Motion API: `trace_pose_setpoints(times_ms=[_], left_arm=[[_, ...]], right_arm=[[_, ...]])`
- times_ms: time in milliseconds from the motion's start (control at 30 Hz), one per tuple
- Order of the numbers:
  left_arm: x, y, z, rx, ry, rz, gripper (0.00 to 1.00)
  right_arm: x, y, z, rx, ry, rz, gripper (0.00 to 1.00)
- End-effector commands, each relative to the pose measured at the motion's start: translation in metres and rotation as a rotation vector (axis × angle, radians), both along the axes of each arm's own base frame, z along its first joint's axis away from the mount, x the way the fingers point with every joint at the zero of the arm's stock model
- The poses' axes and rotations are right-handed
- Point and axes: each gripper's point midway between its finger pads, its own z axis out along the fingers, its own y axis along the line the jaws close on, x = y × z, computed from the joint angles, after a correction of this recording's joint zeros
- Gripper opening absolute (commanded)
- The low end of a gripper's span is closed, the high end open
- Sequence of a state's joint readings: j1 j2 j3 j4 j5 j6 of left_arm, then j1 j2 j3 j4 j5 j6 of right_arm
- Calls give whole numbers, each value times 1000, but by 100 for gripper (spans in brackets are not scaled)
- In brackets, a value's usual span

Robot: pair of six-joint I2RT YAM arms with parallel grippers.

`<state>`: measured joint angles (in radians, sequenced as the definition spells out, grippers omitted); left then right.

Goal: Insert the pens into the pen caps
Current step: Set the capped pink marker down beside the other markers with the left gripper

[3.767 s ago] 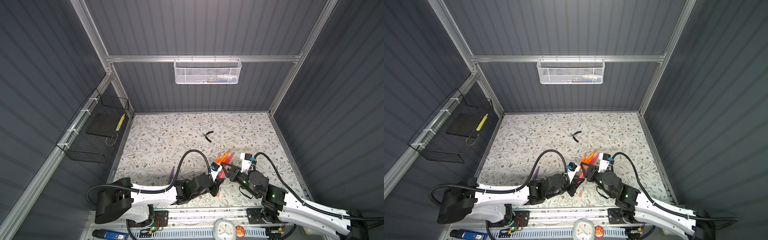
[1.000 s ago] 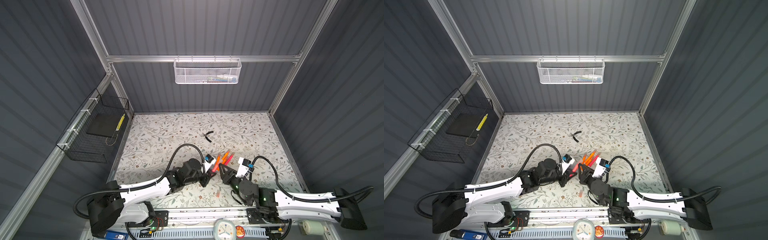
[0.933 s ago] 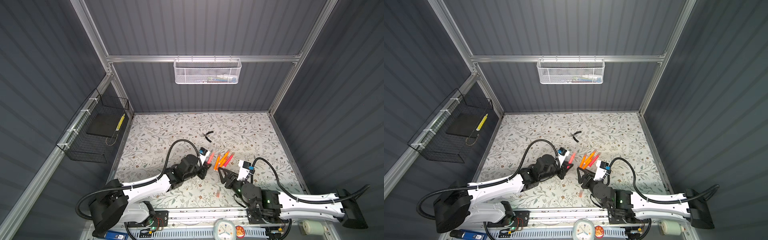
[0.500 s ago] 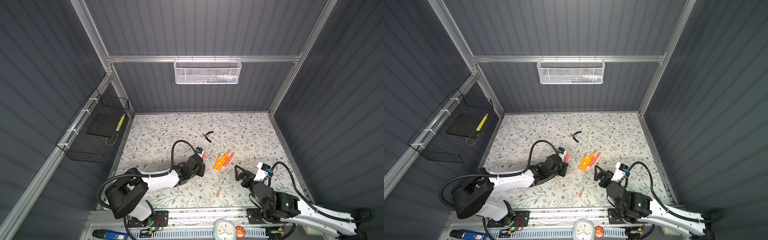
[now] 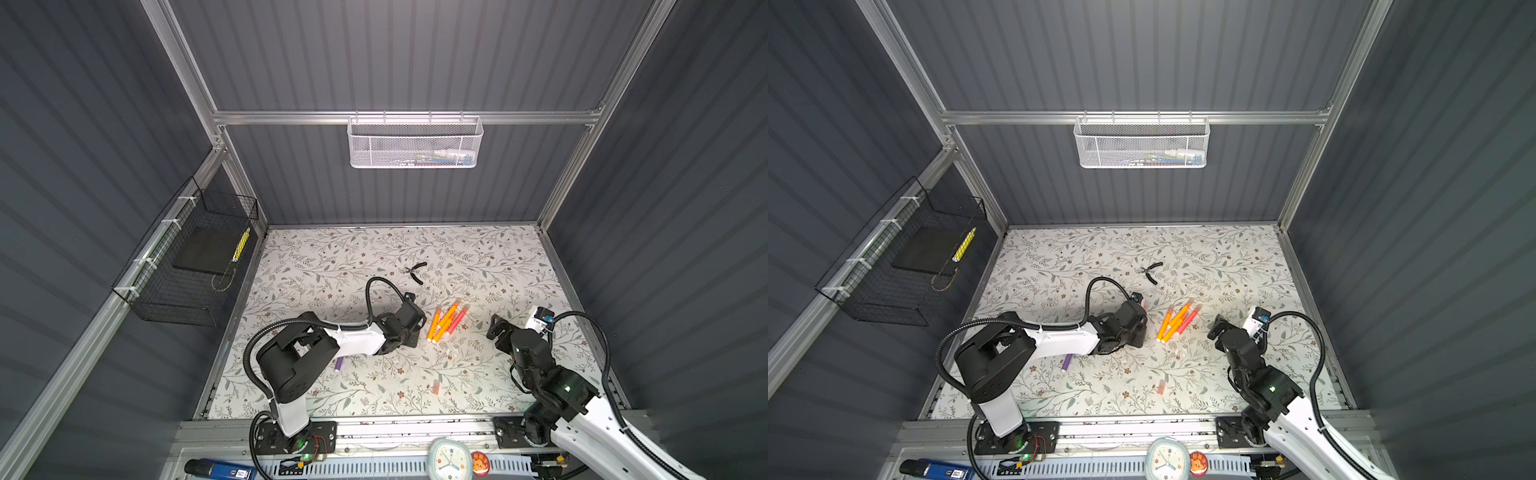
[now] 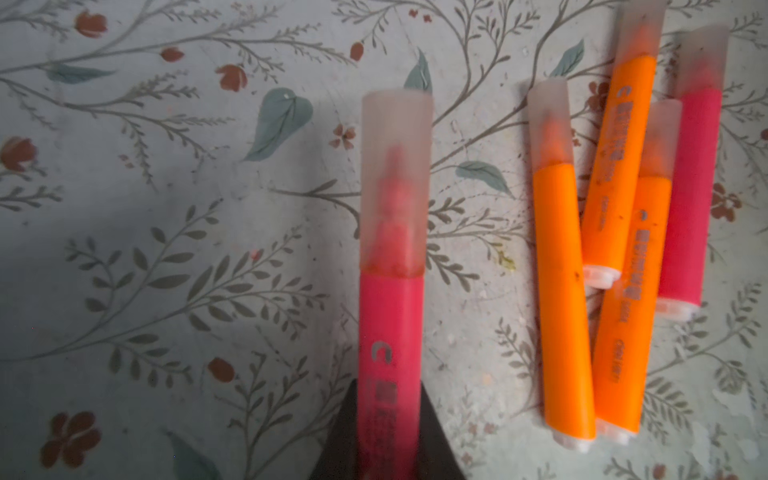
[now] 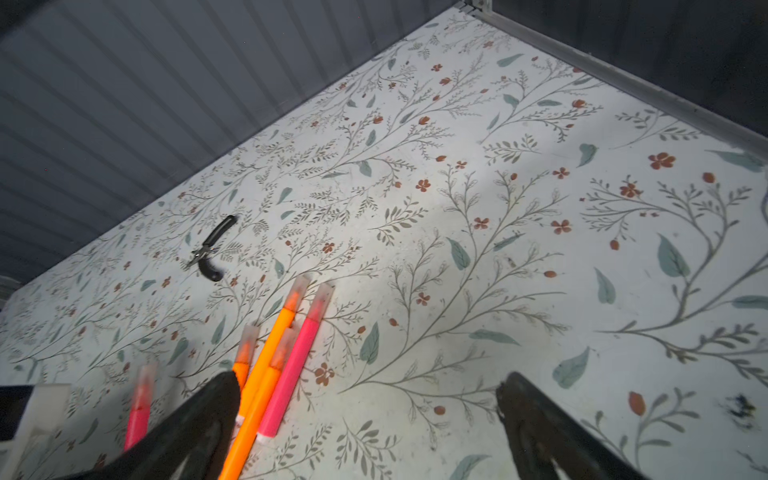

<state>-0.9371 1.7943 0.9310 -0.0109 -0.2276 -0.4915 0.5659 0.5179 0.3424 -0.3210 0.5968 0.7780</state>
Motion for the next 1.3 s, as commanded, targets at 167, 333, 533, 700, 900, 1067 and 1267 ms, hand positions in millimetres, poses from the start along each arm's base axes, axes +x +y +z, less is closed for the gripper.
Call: trace_pose_setpoints(times_ms=[167, 333, 533, 700, 900, 1067, 1267], left_arm=[[-12, -17, -7, -9, 97, -64, 6], [-11, -26, -7, -13, 120, -81, 15], [-12, -32, -11, -18, 139, -97, 27], [-9, -41, -4, -41, 138, -110, 36], [-6, -39, 24, -68, 89, -102, 42], [-3, -11, 72, -68, -23, -40, 50], [-19, 79, 127, -66, -177, 187, 61]], right_arm=[[33, -25, -8, -61, 51, -81, 99], [39, -37, 12, -136, 2, -119, 99], [41, -47, 8, -141, -10, -172, 99], [38, -47, 5, -132, -2, -174, 99], [36, -45, 5, -121, -17, -157, 99], [35, -43, 5, -114, -19, -140, 99], [34, -40, 6, -101, -44, -113, 99]])
